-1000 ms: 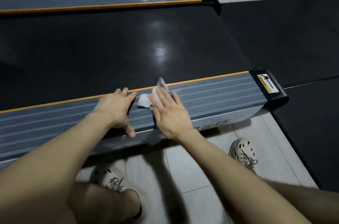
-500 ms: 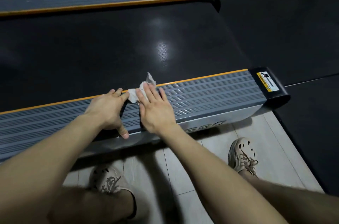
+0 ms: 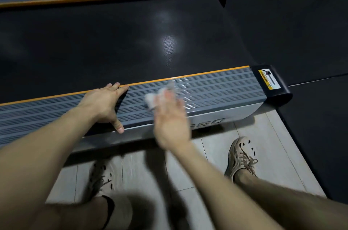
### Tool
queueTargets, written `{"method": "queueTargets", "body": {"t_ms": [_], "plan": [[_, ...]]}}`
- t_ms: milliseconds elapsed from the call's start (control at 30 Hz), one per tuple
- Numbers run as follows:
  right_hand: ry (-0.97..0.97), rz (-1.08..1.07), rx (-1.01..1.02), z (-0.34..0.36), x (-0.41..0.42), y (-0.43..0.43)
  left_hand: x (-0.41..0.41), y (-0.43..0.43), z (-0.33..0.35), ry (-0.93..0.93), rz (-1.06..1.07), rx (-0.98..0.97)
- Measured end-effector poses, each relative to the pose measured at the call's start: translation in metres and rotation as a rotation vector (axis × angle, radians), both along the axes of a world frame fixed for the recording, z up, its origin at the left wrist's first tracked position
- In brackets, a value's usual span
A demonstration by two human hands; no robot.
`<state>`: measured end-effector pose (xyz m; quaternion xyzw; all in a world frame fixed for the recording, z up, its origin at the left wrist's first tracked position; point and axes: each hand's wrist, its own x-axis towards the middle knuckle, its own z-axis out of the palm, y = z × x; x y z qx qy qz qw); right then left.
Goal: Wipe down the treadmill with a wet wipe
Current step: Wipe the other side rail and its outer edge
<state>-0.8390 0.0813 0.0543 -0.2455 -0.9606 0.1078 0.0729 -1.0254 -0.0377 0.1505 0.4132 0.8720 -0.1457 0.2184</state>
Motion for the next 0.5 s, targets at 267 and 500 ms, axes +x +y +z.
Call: {"method": "queueTargets", "body": {"t_ms": [267, 500], "plan": [[-0.048, -0.068, 0.078, -0.008, 0.055, 0.067, 0.002, -0.024, -0.012, -0.086, 0.078, 0.172], [0.044, -0.461, -0.007, -0.002, 0.045, 0.059, 0.004, -0.029, -0.008, -0.070, 0.087, 0.232]]}}
